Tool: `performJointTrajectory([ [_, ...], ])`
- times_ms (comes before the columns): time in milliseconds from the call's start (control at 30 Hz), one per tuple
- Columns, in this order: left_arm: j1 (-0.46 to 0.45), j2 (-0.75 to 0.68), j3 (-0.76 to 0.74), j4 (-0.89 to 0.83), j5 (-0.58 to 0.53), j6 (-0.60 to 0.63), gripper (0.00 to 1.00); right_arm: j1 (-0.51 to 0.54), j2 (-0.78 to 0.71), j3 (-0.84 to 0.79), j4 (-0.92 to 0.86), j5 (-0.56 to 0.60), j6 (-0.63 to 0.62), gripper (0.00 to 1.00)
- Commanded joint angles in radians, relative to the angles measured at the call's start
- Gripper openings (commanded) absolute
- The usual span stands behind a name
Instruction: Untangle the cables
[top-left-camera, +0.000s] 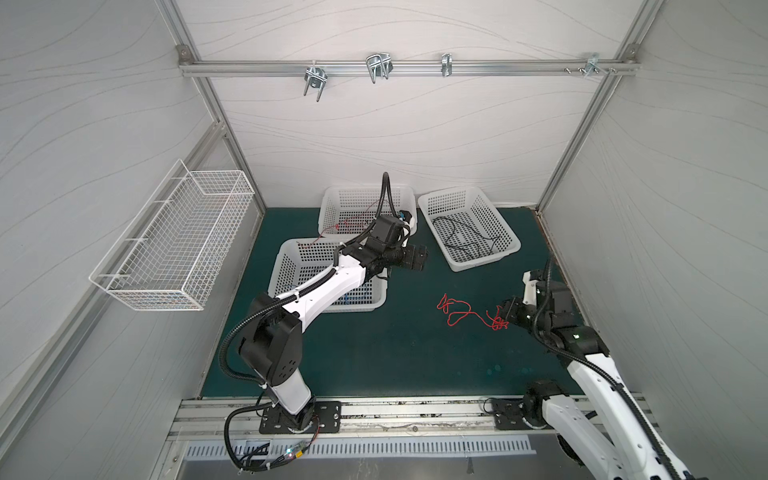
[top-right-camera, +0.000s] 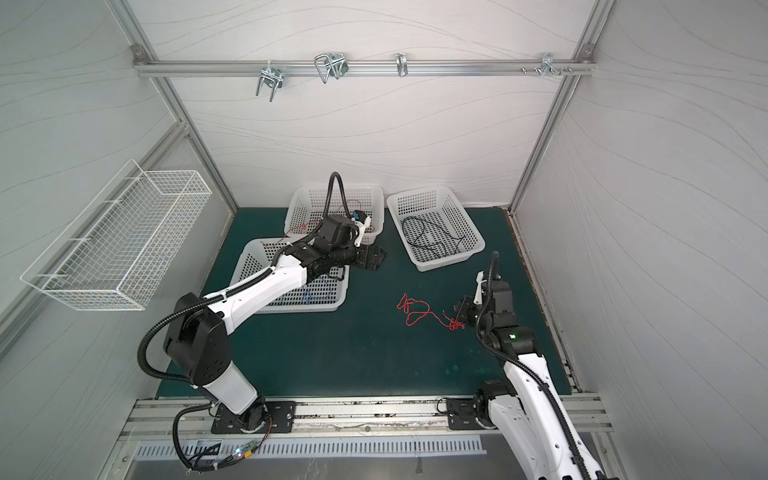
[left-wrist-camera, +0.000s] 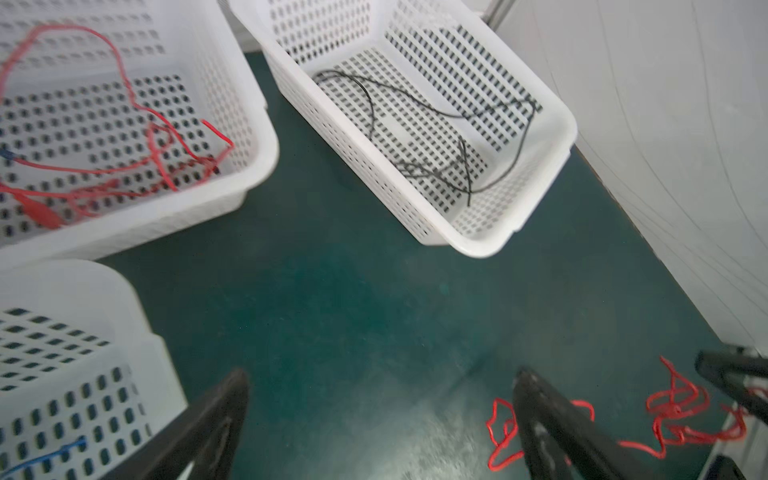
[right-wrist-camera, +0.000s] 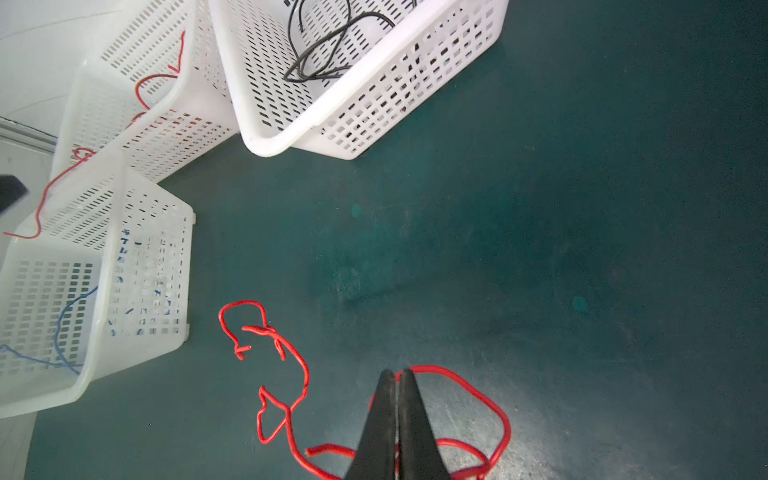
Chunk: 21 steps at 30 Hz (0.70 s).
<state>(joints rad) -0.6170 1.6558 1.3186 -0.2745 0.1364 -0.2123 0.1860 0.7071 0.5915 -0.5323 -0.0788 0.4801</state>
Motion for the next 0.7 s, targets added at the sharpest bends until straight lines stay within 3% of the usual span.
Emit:
performJointTrajectory([
  [0, -0.048, -0.03, -0.038, 0.097, 0.05, 0.006, 0.99, 0.007, 0.009, 0.034, 0.042, -0.034, 0.006, 0.0],
  [133, -0.082, -0.048, -0.104, 0.176, 0.054, -0.043, 0.99, 0.007, 0.023, 0.035, 0.068, -0.055, 0.005, 0.0],
  [367, -0.085, -0.08, -0.214, 0.337, 0.186, -0.17, 1.0, 0.007, 0.036, 0.042, 0.101, -0.083, 0.006, 0.0],
  [667, -0.141, -0.063, -0.236, 0.354, 0.22, -0.21, 0.98, -0.002, 0.018, 0.057, 0.116, -0.127, 0.0, 0.0],
])
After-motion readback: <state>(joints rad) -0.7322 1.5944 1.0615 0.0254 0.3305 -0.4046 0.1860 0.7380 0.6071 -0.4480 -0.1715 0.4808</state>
